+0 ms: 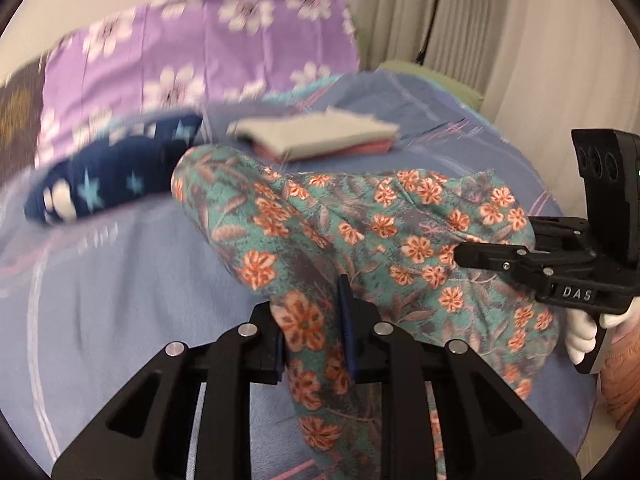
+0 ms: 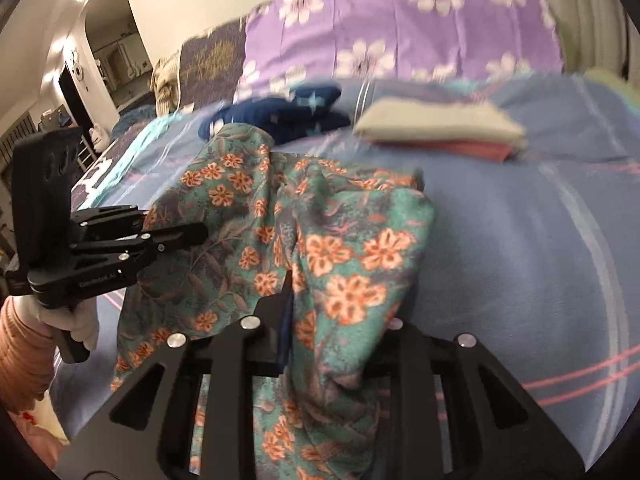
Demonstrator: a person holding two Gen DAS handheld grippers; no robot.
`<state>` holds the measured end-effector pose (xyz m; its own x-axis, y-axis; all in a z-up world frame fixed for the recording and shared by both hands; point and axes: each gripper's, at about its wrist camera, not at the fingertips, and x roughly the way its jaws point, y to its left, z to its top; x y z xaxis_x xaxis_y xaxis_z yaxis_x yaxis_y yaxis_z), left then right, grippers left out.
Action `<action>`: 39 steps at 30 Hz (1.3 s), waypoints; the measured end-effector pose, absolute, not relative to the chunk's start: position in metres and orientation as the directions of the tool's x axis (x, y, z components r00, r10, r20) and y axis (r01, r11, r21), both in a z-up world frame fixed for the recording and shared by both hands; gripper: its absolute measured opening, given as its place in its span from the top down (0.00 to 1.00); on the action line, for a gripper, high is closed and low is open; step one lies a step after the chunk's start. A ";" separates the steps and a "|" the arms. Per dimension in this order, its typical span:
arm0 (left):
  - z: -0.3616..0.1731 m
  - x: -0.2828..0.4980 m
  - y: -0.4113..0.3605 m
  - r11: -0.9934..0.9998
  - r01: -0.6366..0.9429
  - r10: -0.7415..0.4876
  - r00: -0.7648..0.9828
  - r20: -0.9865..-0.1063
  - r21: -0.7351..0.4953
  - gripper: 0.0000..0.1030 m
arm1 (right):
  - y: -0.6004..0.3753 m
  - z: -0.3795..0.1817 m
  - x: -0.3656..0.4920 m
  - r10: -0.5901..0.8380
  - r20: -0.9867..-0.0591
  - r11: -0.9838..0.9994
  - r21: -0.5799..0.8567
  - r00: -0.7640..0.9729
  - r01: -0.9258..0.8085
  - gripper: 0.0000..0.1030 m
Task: Fold small clothes
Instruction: 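Grasp the folded shirt with both grippers and lift it off the sheet, then carry the folded shirt with both grippers and set it down on the bed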
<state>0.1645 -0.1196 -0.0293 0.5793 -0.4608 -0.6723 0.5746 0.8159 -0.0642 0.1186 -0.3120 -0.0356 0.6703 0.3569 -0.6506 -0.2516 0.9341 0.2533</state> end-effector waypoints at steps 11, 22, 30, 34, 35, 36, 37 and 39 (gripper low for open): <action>0.082 0.175 -0.244 0.683 0.729 -0.620 0.549 -0.560 -0.041 0.78 | -0.425 0.058 0.069 0.164 -0.503 0.973 0.224 0.849 -0.055 0.77; 0.130 0.236 -0.430 0.590 0.807 -0.657 0.503 -0.561 0.032 0.78 | -0.593 0.107 0.097 -0.093 -0.500 0.938 0.246 0.861 0.244 0.76; 0.109 0.264 -0.527 0.563 0.808 -0.622 0.552 -0.555 0.173 0.77 | -0.673 0.091 0.127 -0.215 -0.541 0.880 0.255 0.813 0.402 0.76; 0.082 0.273 -0.561 0.581 0.761 -0.567 0.632 -0.528 0.288 0.68 | -0.697 0.059 0.156 -0.272 -0.564 0.855 0.230 0.779 0.465 0.74; 0.066 0.279 -0.570 0.596 0.740 -0.536 0.656 -0.532 0.312 0.64 | -0.704 0.047 0.165 -0.298 -0.584 0.839 0.217 0.755 0.499 0.68; 0.052 0.285 -0.577 0.608 0.722 -0.499 0.671 -0.548 0.331 0.54 | -0.710 0.033 0.172 -0.330 -0.614 0.812 0.202 0.717 0.547 0.58; 0.027 0.292 -0.582 0.621 0.693 -0.440 0.694 -0.569 0.365 0.46 | -0.717 0.011 0.180 -0.375 -0.666 0.766 0.170 0.645 0.620 0.54; -0.007 0.297 -0.583 0.602 0.704 -0.409 0.677 -0.612 0.377 0.46 | -0.729 -0.032 0.192 -0.376 -0.764 0.719 0.116 0.524 0.685 0.53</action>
<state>0.2969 -0.5834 -0.0065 0.6775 -0.4085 -0.6116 0.7036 0.6022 0.3772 0.1920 -0.7288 -0.0320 0.5243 -0.3757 -0.7641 0.6849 0.7193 0.1163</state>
